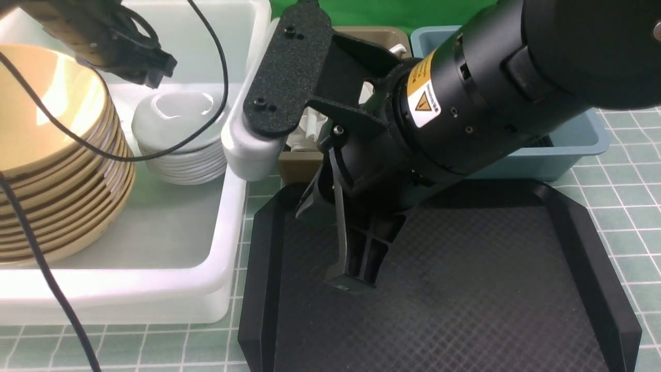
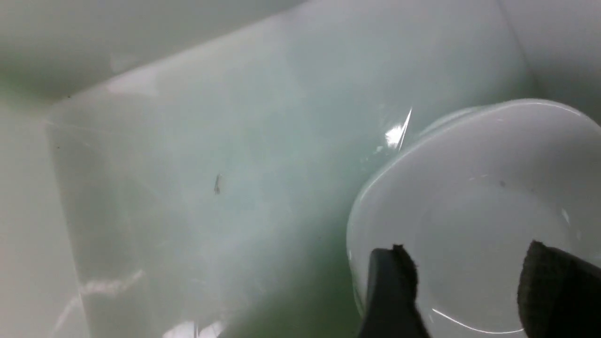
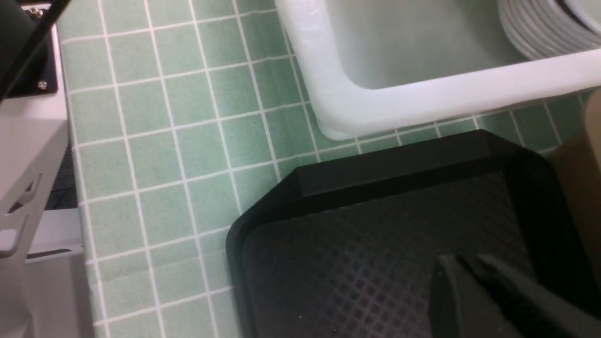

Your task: On blue table put chopsticks spoon bowls plates into blue grey white boxes.

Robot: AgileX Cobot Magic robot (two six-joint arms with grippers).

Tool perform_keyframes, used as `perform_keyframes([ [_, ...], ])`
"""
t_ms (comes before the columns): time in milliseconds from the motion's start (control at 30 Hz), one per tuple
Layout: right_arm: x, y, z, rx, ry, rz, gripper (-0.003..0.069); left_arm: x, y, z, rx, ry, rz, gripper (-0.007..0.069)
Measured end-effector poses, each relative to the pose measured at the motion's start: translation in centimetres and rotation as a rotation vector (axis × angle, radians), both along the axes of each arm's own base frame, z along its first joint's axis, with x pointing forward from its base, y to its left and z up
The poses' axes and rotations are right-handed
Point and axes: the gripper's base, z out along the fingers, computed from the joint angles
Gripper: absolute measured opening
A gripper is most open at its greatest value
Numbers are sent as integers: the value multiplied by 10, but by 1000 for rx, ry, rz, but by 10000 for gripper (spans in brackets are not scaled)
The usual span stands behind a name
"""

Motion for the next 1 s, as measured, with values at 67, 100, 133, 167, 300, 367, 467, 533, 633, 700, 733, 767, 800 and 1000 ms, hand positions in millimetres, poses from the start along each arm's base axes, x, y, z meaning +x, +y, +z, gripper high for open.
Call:
perform_keyframes([
  [67, 0, 0, 0, -1, -1, 0, 48, -1, -1, 13, -22, -15, 15, 425],
  [100, 0, 0, 0, -1, -2, 0, 48, -4, -1, 32, -44, -41, 27, 459],
  [133, 0, 0, 0, -2, -3, 0, 48, -8, -3, 49, -69, -53, 35, 478],
  [167, 0, 0, 0, -4, -5, -1, 48, -14, -4, 66, -90, -65, 41, 478],
  [300, 3, -3, -1, -29, -20, -25, 48, -58, -7, 135, -151, -114, 37, 426],
  [367, 2, -7, -2, -59, -8, -49, 48, -85, -6, 160, -163, -160, 42, 360],
  [467, -1, -13, -2, -107, 31, -75, 48, -124, -5, 176, -168, -185, 43, 236],
  [533, -7, -20, -2, -122, 42, -79, 48, -151, -5, 172, -166, -164, 45, 142],
  [633, -16, -33, -3, -112, 41, -95, 48, -188, -2, 151, -146, -97, 55, 31],
  [700, -21, -40, -4, -95, 36, -102, 48, -209, 0, 133, -128, -50, 60, 6],
  [733, -25, -45, -5, -83, 31, -106, 48, -217, 0, 127, -123, -36, 62, 3],
  [767, -28, -49, -6, -73, 28, -111, 48, -228, 1, 117, -119, -19, 64, 2],
  [800, -31, -53, -7, -63, 26, -116, 48, -236, 1, 110, -117, -17, 65, 2],
  [1000, -54, -83, -10, 28, -24, -129, 48, -292, 3, 67, -126, -98, 67, 2],
])
